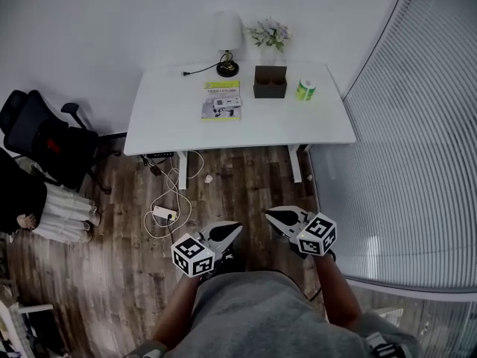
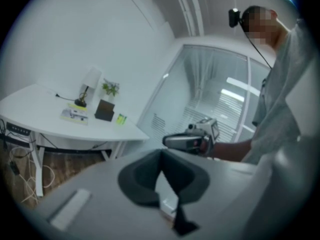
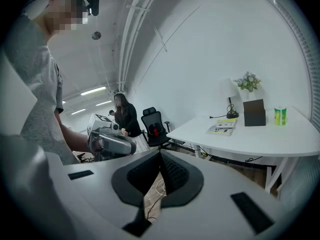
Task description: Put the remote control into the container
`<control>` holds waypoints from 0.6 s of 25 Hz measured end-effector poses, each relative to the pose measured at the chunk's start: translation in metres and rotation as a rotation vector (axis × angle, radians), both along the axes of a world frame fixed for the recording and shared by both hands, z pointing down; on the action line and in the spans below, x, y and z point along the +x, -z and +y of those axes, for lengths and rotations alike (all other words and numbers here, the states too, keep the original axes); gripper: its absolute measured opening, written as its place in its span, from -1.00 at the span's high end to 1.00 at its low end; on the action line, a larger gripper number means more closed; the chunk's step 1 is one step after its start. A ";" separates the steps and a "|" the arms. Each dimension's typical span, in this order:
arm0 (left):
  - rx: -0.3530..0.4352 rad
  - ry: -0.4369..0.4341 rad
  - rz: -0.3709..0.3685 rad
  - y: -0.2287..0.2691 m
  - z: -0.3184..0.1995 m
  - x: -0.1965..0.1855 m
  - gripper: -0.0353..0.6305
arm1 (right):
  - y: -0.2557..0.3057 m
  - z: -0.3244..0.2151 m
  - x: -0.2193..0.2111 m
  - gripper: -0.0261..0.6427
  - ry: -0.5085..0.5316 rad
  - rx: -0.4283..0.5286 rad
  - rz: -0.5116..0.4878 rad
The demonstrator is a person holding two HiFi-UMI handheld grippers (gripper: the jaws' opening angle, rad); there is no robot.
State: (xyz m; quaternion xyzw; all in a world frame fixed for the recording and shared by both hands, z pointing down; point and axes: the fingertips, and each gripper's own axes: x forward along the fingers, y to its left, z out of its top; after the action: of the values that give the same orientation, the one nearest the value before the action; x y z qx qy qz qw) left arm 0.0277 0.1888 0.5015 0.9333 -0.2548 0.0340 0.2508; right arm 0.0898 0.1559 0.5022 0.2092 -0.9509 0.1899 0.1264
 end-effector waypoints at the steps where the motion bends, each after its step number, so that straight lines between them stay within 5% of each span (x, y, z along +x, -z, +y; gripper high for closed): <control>1: 0.001 -0.001 0.005 0.000 -0.005 -0.008 0.91 | 0.001 -0.005 -0.007 0.87 -0.004 0.002 0.000; 15: -0.027 -0.034 0.038 -0.013 -0.040 -0.062 0.91 | -0.011 -0.030 -0.071 0.87 -0.028 -0.018 0.013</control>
State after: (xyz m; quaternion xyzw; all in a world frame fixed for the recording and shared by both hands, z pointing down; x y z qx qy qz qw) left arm -0.0340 0.1492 0.5147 0.9344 -0.2337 0.0238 0.2678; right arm 0.0187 0.1256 0.5135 0.2225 -0.9453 0.1988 0.1316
